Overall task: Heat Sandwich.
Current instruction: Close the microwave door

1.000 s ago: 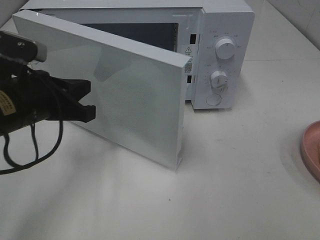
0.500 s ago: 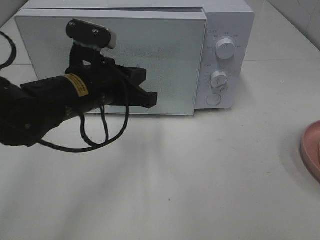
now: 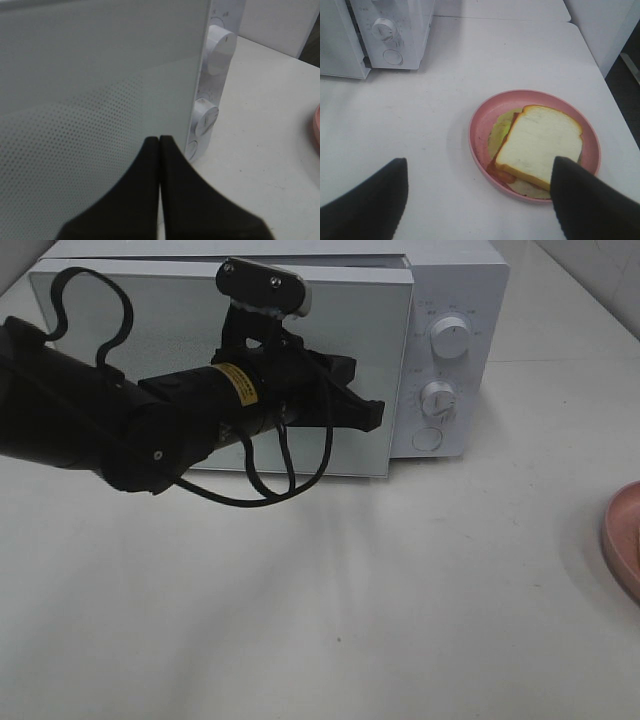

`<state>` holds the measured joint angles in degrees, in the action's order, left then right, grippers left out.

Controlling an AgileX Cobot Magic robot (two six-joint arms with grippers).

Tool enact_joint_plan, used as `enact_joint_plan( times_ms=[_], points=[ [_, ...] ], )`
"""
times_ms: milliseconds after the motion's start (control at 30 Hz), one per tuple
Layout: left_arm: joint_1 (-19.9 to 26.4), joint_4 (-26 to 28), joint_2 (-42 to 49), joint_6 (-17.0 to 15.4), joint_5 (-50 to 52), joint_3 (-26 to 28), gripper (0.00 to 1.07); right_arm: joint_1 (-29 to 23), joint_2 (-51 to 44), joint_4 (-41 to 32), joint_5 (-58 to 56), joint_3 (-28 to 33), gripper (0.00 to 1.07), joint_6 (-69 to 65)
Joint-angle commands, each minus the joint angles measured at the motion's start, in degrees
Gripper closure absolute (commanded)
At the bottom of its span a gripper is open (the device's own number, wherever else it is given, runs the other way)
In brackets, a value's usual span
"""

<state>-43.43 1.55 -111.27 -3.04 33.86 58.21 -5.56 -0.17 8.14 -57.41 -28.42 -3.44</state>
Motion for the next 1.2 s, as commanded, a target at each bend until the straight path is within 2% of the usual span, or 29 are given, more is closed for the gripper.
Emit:
enact_joint_plan(
  times_ms=[33,333,600,967,1200],
  points=[
    [-0.29,0.80,-0.86,0.11,-0.23,2.69,1.07,0.40,-1.66,0.00,0.40,0.17,0.32,0.17],
    [-0.29,1.15,-3.67,0.11,-1.78,8.71,1.07,0.40,-1.66,0.00,0.40,0.17,0.32,0.17],
    [-0.29,2.75,-6.42,3.04,-3.67,12.72,1.07,0.40,-1.66,0.00,0.40,0.17,0.32,0.06],
    [2.29,5.16,-9.68,2.64,-7.56,20.45,1.07,0.40,-1.66,0.06,0.40,0.17,0.32,0.06],
    [3.38,6.82,-10.14,2.58,-8.02,22.12,1.07,0.40,-1.66,0.17,0.40,0.17,0.32,-0.06]
  ],
)
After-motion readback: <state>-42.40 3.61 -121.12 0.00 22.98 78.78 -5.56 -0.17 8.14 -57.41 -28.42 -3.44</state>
